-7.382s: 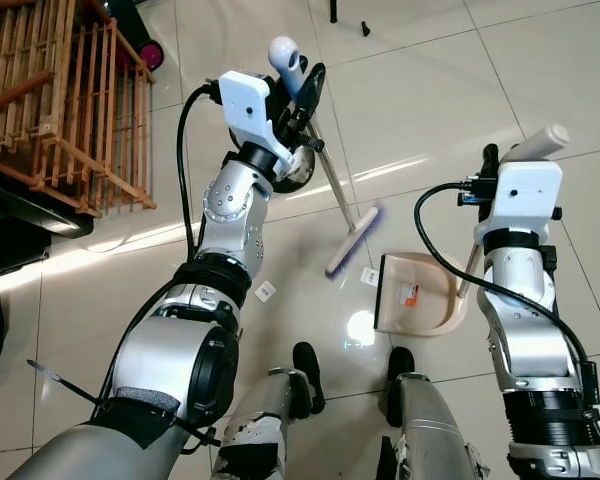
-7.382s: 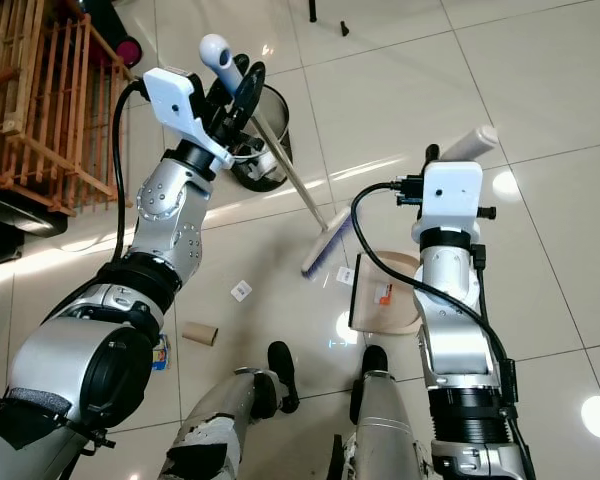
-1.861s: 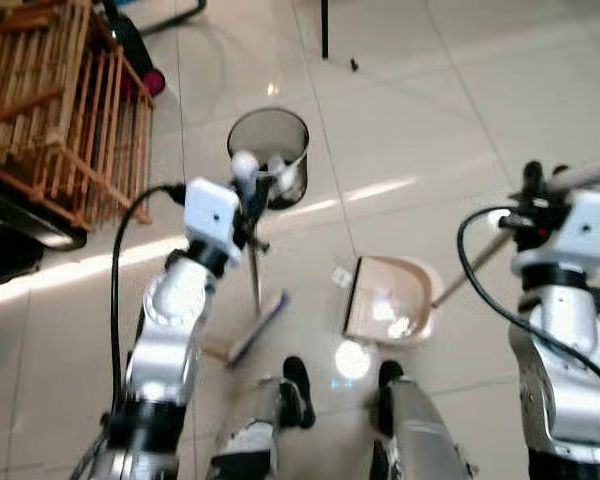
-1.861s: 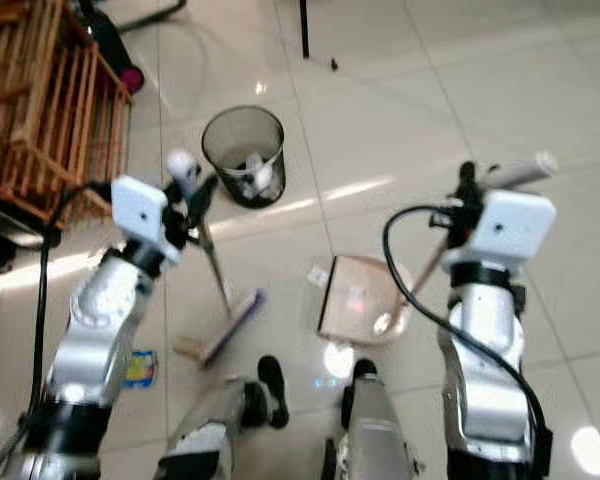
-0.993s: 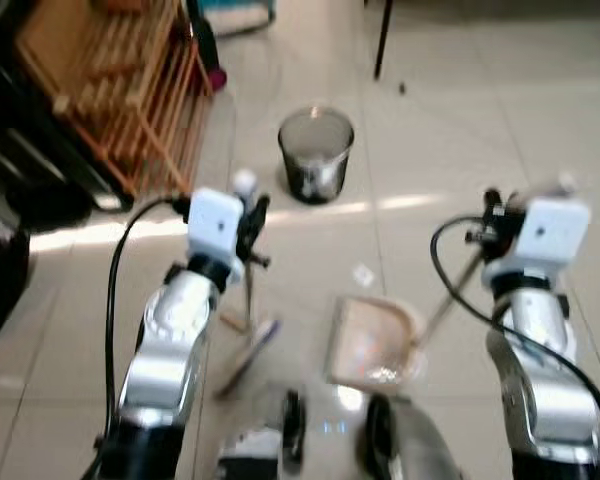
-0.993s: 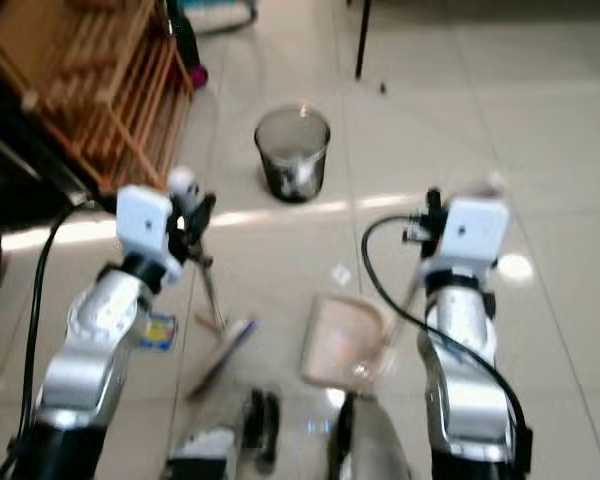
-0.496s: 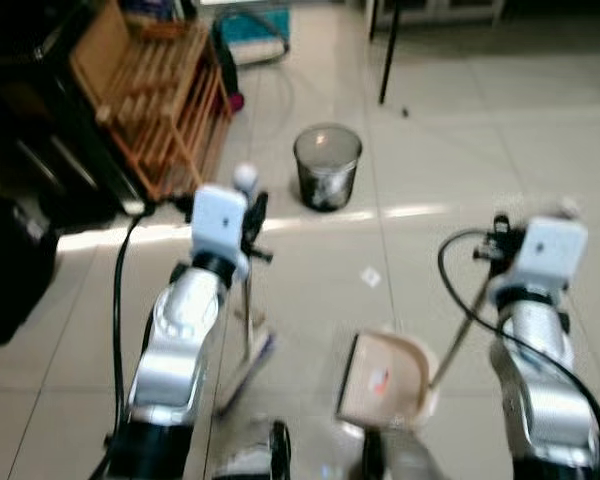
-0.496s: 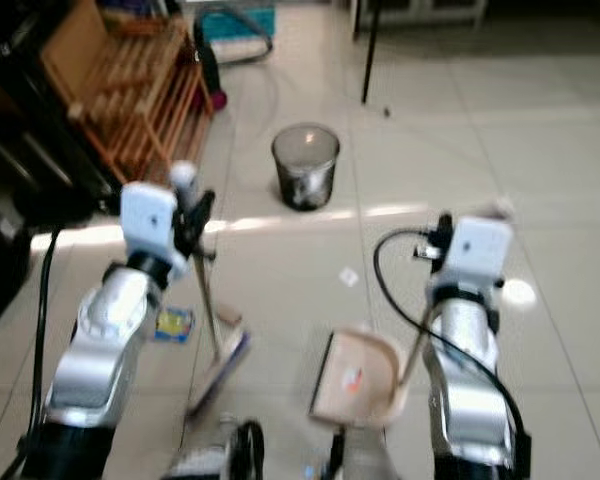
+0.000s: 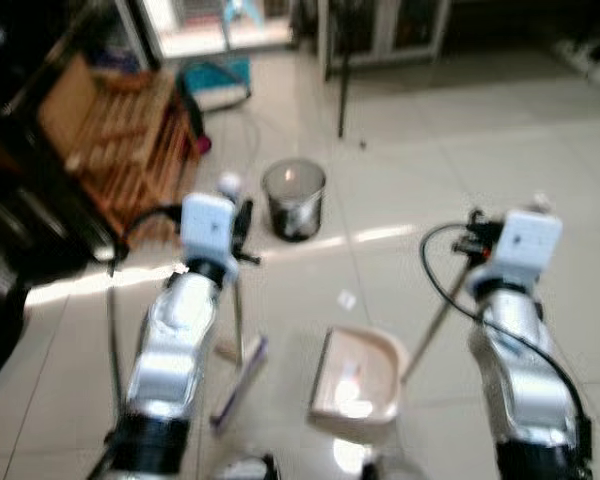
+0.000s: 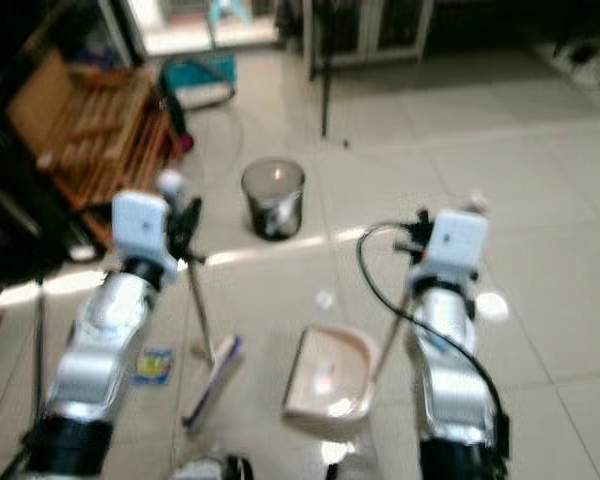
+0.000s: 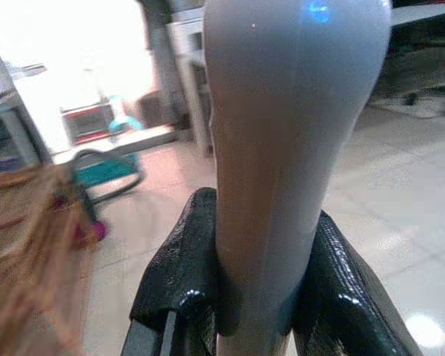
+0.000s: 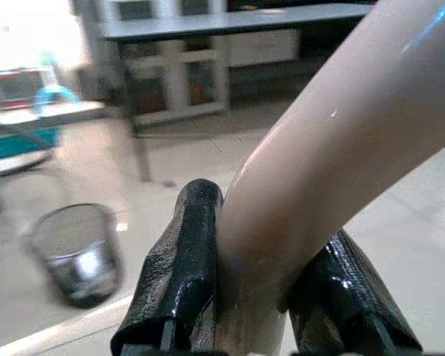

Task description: Sweep floor

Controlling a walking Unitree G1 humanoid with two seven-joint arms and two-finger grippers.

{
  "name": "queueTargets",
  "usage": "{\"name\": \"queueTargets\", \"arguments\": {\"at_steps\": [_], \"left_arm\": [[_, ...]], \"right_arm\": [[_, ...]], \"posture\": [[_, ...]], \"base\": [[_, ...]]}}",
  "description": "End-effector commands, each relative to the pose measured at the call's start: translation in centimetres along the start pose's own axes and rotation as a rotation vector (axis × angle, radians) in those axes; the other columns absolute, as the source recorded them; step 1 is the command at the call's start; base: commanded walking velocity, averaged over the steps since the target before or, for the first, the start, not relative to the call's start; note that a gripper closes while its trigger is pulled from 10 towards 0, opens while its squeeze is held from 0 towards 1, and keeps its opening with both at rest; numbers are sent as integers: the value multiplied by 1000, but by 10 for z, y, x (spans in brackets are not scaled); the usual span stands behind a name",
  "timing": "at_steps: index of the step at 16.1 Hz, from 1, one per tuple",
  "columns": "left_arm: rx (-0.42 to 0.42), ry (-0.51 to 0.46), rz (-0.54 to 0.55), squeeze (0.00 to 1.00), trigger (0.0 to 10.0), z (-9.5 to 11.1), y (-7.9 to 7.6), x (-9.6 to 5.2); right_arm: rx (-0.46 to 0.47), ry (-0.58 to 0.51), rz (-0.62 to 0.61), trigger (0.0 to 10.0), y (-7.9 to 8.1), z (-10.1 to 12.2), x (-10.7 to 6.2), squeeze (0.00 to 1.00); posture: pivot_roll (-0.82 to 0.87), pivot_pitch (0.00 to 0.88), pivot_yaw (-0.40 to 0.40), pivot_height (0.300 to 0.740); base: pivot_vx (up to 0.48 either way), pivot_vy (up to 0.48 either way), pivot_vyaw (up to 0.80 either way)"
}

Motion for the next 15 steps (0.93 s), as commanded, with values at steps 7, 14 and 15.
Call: {"name": "queueTargets", "arguments": {"at_steps": [7, 14, 15], "left_arm": [[10, -70, 6, 0, 10000, 15, 3, 10], [9, -44, -9, 0, 10000, 6, 0, 10], [8, -44, -13, 0, 10000, 6, -1, 10]], "right_arm": [[-5, -40, -5, 10000, 0, 9, 2, 0], [-57, -36, -4, 10000, -3, 8, 9, 0], [-62, -38, -2, 10000, -2, 8, 10, 0]], "posture": [[-63, 103, 72, 740], [-55, 120, 77, 740], [-55, 120, 78, 740]], "base": [[406, 0, -71], [405, 0, -141], [398, 0, 0]]}}
Point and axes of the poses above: a point about 5 cm out from each wrist's last joint towards the gripper, its own x axis pointing out of the wrist towards the gripper, its own z axis along the axis of the wrist's last joint, y = z × x, the point moved 6 cm from there along x, pointing out of the wrist towards the gripper, and after that the axes turned 2 degrees about -x, right-handed, at the moved point
